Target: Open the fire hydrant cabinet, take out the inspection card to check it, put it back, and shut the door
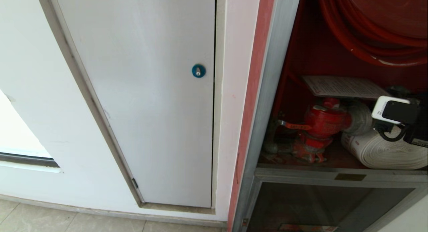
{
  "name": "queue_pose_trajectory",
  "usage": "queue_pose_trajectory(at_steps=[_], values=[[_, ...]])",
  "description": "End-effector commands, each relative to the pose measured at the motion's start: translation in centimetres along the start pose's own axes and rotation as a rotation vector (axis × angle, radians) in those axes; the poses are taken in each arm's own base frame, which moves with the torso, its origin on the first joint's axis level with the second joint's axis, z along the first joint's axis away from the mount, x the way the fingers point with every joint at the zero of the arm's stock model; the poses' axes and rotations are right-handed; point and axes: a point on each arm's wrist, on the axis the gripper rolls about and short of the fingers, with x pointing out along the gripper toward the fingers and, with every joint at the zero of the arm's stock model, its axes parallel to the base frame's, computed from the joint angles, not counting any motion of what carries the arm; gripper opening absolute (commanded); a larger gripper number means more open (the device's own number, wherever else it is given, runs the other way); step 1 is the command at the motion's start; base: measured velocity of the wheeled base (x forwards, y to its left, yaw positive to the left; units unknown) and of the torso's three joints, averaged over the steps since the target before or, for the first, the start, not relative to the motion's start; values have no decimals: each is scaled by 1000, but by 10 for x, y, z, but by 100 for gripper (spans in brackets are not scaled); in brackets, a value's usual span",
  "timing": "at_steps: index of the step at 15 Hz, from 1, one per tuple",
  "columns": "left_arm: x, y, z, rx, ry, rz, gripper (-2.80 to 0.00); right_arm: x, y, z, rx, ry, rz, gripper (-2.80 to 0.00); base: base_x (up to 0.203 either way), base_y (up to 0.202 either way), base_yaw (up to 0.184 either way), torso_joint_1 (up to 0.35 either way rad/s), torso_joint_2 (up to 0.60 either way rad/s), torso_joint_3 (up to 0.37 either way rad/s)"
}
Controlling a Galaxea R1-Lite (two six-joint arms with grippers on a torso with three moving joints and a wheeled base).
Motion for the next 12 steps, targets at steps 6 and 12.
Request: queue_pose_trajectory(at_steps=[6, 12], values=[[0, 0, -1, 0, 6, 0, -280, 20, -4, 7, -11, 4, 9, 0, 0, 0, 0, 0, 0, 0], [0, 0, -1, 0, 6, 0, -280, 50, -7, 15, 6, 4, -28, 0, 0, 0, 0, 0, 0, 0]])
